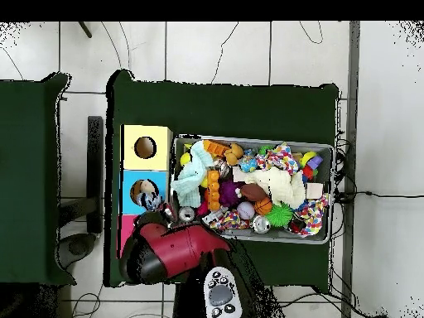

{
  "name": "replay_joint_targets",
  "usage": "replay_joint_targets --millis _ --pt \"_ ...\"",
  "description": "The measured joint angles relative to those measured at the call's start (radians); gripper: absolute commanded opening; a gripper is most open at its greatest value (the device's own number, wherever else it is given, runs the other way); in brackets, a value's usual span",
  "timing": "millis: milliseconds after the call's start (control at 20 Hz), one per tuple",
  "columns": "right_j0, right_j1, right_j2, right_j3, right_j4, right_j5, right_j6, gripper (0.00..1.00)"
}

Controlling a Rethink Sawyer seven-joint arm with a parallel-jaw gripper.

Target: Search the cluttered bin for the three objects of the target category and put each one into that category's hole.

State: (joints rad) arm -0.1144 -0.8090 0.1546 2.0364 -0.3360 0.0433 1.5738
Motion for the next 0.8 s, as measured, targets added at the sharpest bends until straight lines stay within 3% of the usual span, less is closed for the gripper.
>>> replay_joint_targets --millis 800 --pt "0.083 0.013 -0.078 -0.019 0.09 0.0 0.0 0.0"
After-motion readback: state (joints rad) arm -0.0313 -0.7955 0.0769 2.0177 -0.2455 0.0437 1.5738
